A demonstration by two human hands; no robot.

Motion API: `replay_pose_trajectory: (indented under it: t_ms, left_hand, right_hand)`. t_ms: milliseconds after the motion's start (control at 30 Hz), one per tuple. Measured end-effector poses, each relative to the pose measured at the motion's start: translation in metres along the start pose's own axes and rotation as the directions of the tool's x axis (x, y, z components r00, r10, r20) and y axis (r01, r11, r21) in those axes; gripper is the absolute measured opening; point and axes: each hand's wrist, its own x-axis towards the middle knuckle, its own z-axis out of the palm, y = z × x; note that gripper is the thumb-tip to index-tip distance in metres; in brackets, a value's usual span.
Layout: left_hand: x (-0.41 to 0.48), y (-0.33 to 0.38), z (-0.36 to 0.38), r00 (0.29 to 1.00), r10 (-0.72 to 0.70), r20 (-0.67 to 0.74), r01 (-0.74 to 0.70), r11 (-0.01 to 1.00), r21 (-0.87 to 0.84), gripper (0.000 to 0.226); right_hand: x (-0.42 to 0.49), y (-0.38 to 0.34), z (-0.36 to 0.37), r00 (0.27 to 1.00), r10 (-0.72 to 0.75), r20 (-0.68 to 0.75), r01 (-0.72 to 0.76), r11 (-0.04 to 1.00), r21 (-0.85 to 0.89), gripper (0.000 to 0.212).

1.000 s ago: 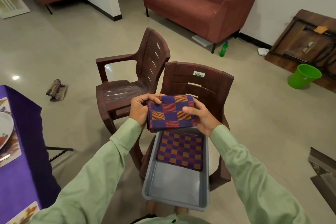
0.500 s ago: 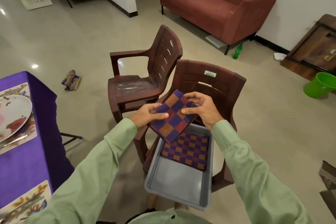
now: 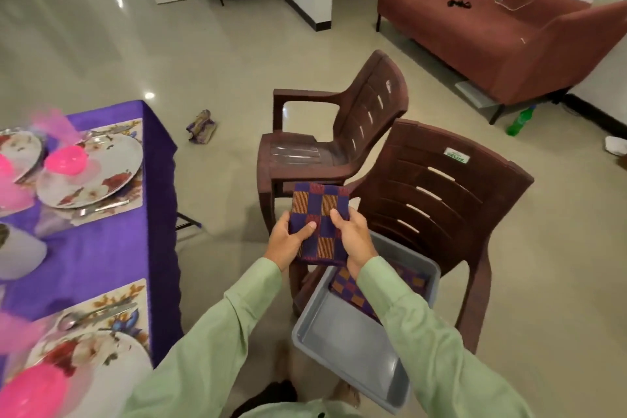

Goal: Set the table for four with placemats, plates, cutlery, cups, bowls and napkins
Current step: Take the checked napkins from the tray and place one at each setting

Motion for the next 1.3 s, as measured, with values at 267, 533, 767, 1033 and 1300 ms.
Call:
replay_pose_trajectory:
  t_ms: [267, 533, 767, 1033, 1300]
  left_hand:
    - [0.004, 0.003, -0.090, 0.962, 0.035, -0.271, -0.031, 0.999, 0.019, 0.021]
    - [0.026, 0.020, -0.190, 0.869, 0.096, -0.486, -0.086, 0.995, 0.042, 0.024]
    - [0.056, 0.032, -0.262, 0.766, 0.068, -0.640, -0.064, 0.997, 0.030, 0.028]
    - [0.116, 0.049, -0.334, 0.682, 0.033, -0.731, -0.132, 0.988, -0.078, 0.025]
    - [0.238, 0.093, -0.389, 0.580, -0.004, -0.814, -0.189, 0.972, -0.140, 0.017]
  right_hand:
    - [0.019, 0.015, 0.104, 0.980, -0.084, 0.182, 0.135, 0.946, -0.294, 0.022]
    - [0.051, 0.025, 0.223, 0.953, -0.059, 0.296, 0.177, 0.904, -0.389, 0.018]
    - [0.080, 0.023, 0.309, 0.917, -0.025, 0.397, 0.224, 0.857, -0.464, 0.021]
    - [0.156, 0.026, 0.400, 0.848, 0.039, 0.529, 0.258, 0.842, -0.474, 0.016]
    - [0.288, -0.003, 0.494, 0.758, 0.100, 0.644, 0.320, 0.804, -0.502, 0.010]
